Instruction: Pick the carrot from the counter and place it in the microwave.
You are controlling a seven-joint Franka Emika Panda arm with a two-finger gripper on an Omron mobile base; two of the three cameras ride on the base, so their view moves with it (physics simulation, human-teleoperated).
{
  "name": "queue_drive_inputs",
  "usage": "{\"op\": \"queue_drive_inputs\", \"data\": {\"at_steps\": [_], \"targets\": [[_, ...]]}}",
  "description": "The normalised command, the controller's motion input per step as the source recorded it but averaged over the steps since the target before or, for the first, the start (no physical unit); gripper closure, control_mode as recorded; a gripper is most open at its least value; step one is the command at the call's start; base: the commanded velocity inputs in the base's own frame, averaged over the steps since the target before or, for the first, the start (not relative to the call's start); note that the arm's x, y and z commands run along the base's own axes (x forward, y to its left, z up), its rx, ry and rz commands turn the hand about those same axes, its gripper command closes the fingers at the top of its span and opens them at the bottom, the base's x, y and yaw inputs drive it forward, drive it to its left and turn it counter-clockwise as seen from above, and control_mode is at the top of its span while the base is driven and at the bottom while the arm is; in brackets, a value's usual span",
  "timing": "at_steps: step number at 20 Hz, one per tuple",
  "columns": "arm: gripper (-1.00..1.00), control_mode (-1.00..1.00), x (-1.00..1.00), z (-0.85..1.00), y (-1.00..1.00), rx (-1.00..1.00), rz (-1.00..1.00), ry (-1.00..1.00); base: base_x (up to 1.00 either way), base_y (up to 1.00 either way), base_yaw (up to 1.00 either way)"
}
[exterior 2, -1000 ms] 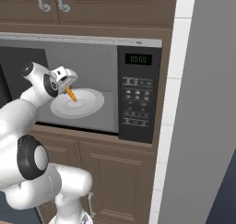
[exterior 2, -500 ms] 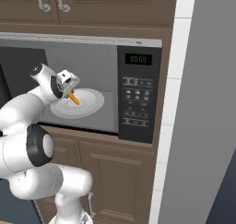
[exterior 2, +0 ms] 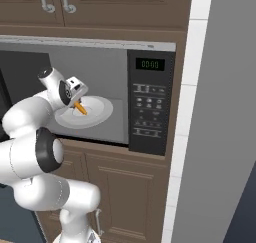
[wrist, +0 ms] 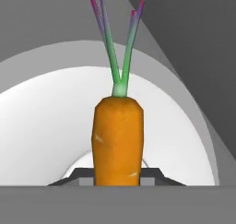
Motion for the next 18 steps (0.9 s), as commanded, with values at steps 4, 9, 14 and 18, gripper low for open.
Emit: {"op": "queue_drive_inputs", "data": {"at_steps": [4,9,14,18], "targets": [[1.0,-1.0,0.14,-0.01,-0.06,0.0,0.03,0.03,0.0,0.0,0.0],[-1.0,-1.0,0.03,-0.04,-0.07,0.0,0.02,0.02,0.0,0.0,0.0],[-1.0,-1.0,-0.02,0.0,-0.06,0.0,0.0,0.0,0.0,0.0,0.0],[-1.0,-1.0,-0.03,0.06,-0.07,0.02,0.0,0.0,0.0,0.0,0.0]]}}
